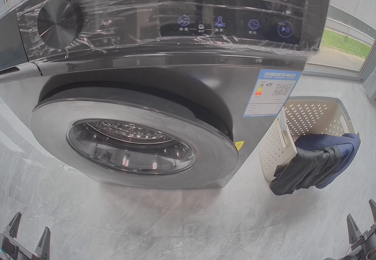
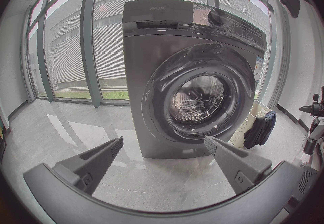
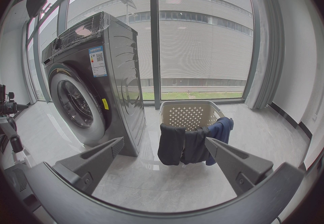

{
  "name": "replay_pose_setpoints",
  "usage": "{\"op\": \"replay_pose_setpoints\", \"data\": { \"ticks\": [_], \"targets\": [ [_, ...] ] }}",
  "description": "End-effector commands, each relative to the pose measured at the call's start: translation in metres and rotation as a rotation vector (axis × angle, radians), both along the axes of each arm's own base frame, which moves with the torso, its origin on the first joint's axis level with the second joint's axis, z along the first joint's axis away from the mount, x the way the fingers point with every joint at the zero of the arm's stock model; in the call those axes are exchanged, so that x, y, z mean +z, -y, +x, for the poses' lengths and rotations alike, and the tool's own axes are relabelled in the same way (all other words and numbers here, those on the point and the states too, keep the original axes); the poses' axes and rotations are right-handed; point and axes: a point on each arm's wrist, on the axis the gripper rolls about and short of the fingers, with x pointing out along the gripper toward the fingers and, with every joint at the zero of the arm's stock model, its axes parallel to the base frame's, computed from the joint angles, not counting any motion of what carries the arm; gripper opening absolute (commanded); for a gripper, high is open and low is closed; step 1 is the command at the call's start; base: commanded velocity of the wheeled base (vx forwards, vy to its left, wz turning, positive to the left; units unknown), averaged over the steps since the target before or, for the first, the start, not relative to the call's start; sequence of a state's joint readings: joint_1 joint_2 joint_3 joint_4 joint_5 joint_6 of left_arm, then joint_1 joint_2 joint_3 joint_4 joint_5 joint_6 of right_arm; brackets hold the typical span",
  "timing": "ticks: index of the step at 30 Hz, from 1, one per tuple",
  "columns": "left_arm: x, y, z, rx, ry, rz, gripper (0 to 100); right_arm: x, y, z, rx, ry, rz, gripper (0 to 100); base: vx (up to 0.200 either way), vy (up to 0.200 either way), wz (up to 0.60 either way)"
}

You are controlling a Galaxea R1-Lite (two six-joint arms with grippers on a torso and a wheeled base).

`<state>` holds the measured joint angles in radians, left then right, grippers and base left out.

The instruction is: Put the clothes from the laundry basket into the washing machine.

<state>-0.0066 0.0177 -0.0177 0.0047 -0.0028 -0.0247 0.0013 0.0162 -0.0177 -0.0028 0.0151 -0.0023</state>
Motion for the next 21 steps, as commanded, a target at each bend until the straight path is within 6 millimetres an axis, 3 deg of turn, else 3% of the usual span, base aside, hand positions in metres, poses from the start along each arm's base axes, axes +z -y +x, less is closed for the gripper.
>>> {"op": "replay_pose_setpoints", "data": {
  "ticks": [1, 3, 18, 21],
  "targets": [
    [-0.0042, 0.0, 0.0004, 0.0, -0.006, -0.001, 100, -0.0052, 0.0, 0.0001, 0.0, -0.001, -0.001, 100, 0.0, 0.0, 0.0],
    [-0.0041, 0.0, 0.0004, 0.0, -0.005, -0.001, 100, -0.0052, 0.0, 0.0001, 0.0, -0.001, -0.001, 100, 0.0, 0.0, 0.0],
    [-0.0042, 0.0, 0.0004, 0.0, -0.006, -0.006, 100, -0.0052, 0.0, 0.0001, 0.0, -0.001, -0.001, 100, 0.0, 0.2, 0.0],
    [-0.0042, 0.0, 0.0004, 0.0, -0.006, -0.001, 100, -0.0052, 0.0, 0.0001, 0.0, -0.001, -0.001, 100, 0.0, 0.0, 0.0]
  ]
}}
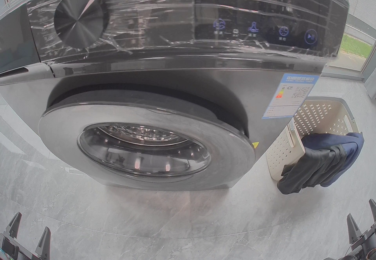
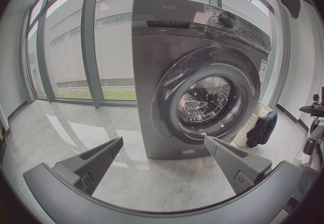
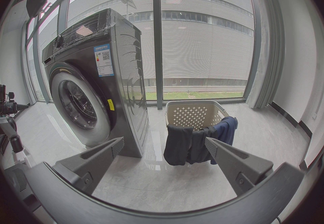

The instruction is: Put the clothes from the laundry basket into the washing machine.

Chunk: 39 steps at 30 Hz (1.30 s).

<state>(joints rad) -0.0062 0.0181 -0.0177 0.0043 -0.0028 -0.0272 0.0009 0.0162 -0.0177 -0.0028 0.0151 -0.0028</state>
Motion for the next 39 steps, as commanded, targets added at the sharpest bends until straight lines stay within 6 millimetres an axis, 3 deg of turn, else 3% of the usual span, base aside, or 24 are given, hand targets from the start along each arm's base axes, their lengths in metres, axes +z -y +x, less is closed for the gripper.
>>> {"op": "replay_pose_setpoints", "data": {
  "ticks": [1, 6, 21, 33, 39],
  "targets": [
    [-0.0042, -0.0001, 0.0005, -0.003, -0.008, 0.004, 100, -0.0052, 0.0, 0.0001, 0.001, -0.001, 0.0, 100, 0.0, 0.0, 0.0],
    [-0.0041, -0.0001, 0.0009, -0.003, -0.012, 0.004, 100, -0.0052, 0.0, 0.0001, 0.001, -0.001, 0.0, 100, 0.0, 0.0, 0.0],
    [-0.0042, 0.0, 0.0005, -0.002, -0.008, 0.0, 100, -0.0052, 0.0, 0.0001, 0.001, -0.001, 0.0, 100, 0.0, 0.2, 0.0],
    [-0.0042, 0.0, 0.0005, -0.002, -0.008, -0.002, 100, -0.0052, 0.0, 0.0001, 0.001, -0.001, 0.0, 100, 0.0, 0.0, 0.0],
    [-0.0042, 0.0, 0.0005, -0.002, -0.008, -0.002, 100, -0.0054, 0.0, 0.0001, -0.001, -0.003, 0.001, 100, 0.0, -0.2, 0.0]
  ]
}}
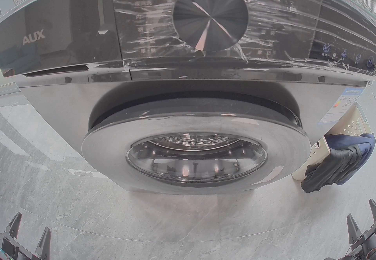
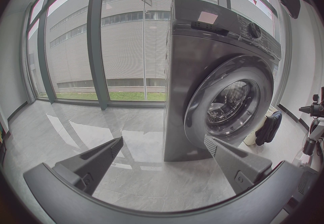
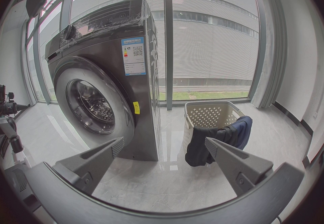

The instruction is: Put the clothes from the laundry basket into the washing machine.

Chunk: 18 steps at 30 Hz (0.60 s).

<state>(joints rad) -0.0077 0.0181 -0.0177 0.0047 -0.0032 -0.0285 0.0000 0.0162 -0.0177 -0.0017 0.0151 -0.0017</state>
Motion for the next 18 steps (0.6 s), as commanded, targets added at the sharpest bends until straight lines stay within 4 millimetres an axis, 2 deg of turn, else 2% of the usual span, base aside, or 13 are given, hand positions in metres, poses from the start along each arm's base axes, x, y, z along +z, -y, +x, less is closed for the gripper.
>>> {"op": "replay_pose_setpoints", "data": {
  "ticks": [1, 18],
  "targets": [
    [-0.0042, 0.0, 0.0005, 0.0, -0.007, -0.001, 100, -0.0053, 0.0, 0.0001, 0.0, -0.002, 0.0, 100, 0.0, 0.0, 0.0],
    [-0.0042, 0.0, 0.0004, 0.002, -0.006, -0.002, 100, -0.0051, 0.0, 0.0001, 0.0, 0.0, 0.0, 100, 0.0, 0.0, 0.0]
  ]
}}
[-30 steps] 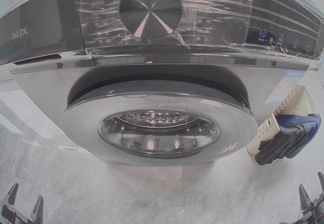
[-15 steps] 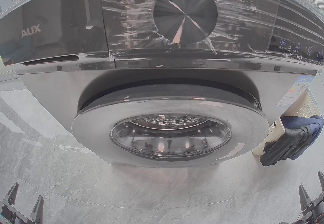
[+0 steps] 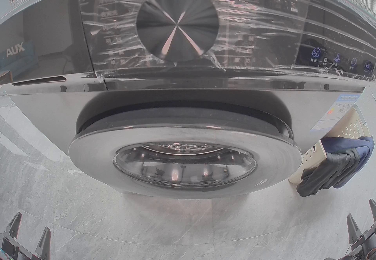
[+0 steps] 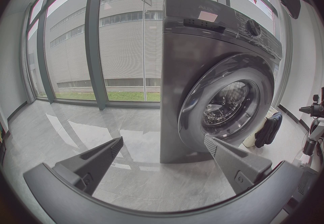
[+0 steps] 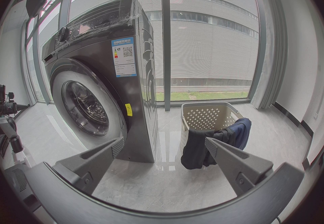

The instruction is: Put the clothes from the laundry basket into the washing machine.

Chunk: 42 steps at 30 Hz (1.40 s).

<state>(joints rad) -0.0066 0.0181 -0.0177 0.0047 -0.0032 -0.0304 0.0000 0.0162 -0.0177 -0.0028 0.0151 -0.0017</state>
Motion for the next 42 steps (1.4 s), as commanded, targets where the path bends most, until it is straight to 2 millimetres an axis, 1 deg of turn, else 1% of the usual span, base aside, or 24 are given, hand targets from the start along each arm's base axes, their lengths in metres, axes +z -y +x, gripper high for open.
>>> {"op": "replay_pose_setpoints", "data": {
  "ticks": [1, 6, 7, 8, 9, 10, 12, 14, 15, 16, 17, 18, 19, 22, 25, 26, 29, 30, 32, 33, 35, 36, 40, 42],
  "targets": [
    [-0.004, 0.0, 0.0, 0.001, -0.006, 0.0, 100, -0.005, 0.0, 0.0, 0.0, -0.003, 0.002, 100, 0.0, 0.0, 0.0],
    [-0.004, 0.0, 0.0, 0.001, -0.006, 0.0, 100, 0.0, 0.0, -0.001, -0.001, 0.031, 0.005, 100, 0.0, 0.0, 0.0],
    [-0.004, 0.0, 0.0, 0.001, -0.006, -0.002, 100, 0.027, 0.0, -0.009, 0.004, 0.16, 0.003, 100, 0.0, 0.0, 0.0],
    [-0.004, 0.0, 0.0, 0.001, -0.006, -0.002, 100, 0.034, 0.0, -0.01, 0.007, 0.181, 0.005, 100, 0.0, 0.0, 0.0],
    [-0.004, 0.0, 0.0, 0.001, -0.006, -0.002, 100, 0.053, 0.0, -0.011, 0.017, 0.189, 0.013, 100, 0.0, 0.0, 0.0],
    [-0.004, 0.0, 0.0, 0.001, -0.006, 0.0, 100, 0.061, 0.0, -0.006, 0.033, 0.156, 0.022, 100, 0.0, 0.0, 0.0],
    [-0.004, 0.0, 0.0, 0.001, -0.006, 0.0, 100, 0.063, 0.0, 0.004, 0.091, 0.079, 0.052, 100, 0.0, 0.0, 0.0],
    [-0.004, 0.0, 0.0, 0.001, -0.006, -0.002, 100, 0.057, -0.001, 0.016, 0.168, -0.027, 0.124, 100, 0.0, 0.0, 0.0],
    [-0.004, 0.0, 0.0, 0.001, -0.006, 0.0, 100, 0.054, -0.003, 0.029, 0.211, -0.126, 0.187, 100, 0.0, 0.0, 0.0],
    [-0.004, 0.0, 0.0, 0.001, -0.006, 0.0, 100, 0.053, -0.004, 0.036, 0.227, -0.183, 0.214, 100, 0.0, 0.0, 0.0],
    [-0.004, 0.0, 0.0, 0.001, -0.006, 0.0, 100, 0.053, -0.004, 0.036, 0.227, -0.183, 0.214, 100, 0.0, 0.0, 0.0],
    [-0.004, 0.0, 0.0, 0.001, -0.006, -0.002, 100, 0.052, -0.007, 0.048, 0.251, -0.262, 0.226, 100, 0.0, 0.0, 0.0],
    [-0.004, 0.0, 0.0, 0.001, -0.006, -0.002, 100, 0.052, -0.007, 0.048, 0.251, -0.262, 0.226, 100, 0.0, 0.0, 0.0],
    [-0.004, 0.0, 0.0, 0.001, -0.006, -0.002, 100, 0.053, -0.014, 0.068, 0.327, -0.344, 0.193, 100, 0.0, 0.0, 0.0],
    [-0.004, 0.0, 0.0, 0.001, -0.006, -0.002, 100, 0.054, -0.018, 0.079, 0.337, -0.375, 0.138, 100, 0.0, 0.0, 0.0],
    [-0.004, 0.0, 0.0, 0.001, -0.006, 0.0, 100, 0.057, -0.02, 0.089, 0.335, -0.391, 0.099, 100, 0.0, 0.0, 0.0],
    [-0.004, 0.0, 0.0, 0.001, -0.006, 0.0, 100, 0.06, -0.023, 0.098, 0.341, -0.396, 0.088, 100, 0.0, 0.0, 0.0],
    [-0.004, 0.0, 0.0, 0.001, -0.006, 0.0, 100, 0.065, -0.027, 0.109, 0.327, -0.393, 0.084, 100, 0.0, 0.0, 0.0],
    [-0.004, 0.0, 0.0, 0.001, -0.006, -0.002, 100, 0.066, -0.027, 0.111, 0.327, -0.392, 0.083, 100, 0.0, 0.0, 0.0],
    [-0.004, 0.0, 0.0, 0.001, -0.006, -0.002, 100, 0.07, -0.033, 0.12, 0.355, -0.378, 0.083, 100, 0.0, 0.0, 0.0],
    [-0.004, 0.0, 0.0, 0.001, -0.006, 0.0, 100, 0.071, -0.037, 0.122, 0.373, -0.373, 0.083, 100, 0.0, 0.0, 0.0],
    [-0.004, 0.0, 0.0, 0.001, -0.006, 0.0, 100, 0.071, -0.043, 0.13, 0.393, -0.383, 0.075, 100, 0.0, 0.0, 0.0],
    [-0.004, 0.0, 0.0, 0.001, -0.006, 0.0, 100, 0.075, -0.053, 0.146, 0.386, -0.377, 0.063, 100, 0.0, 0.0, 0.0],
    [-0.004, 0.0, 0.001, 0.001, -0.007, 0.0, 100, 0.079, -0.059, 0.149, 0.416, -0.362, 0.064, 100, 0.0, 0.0, 0.0]
  ]
}}
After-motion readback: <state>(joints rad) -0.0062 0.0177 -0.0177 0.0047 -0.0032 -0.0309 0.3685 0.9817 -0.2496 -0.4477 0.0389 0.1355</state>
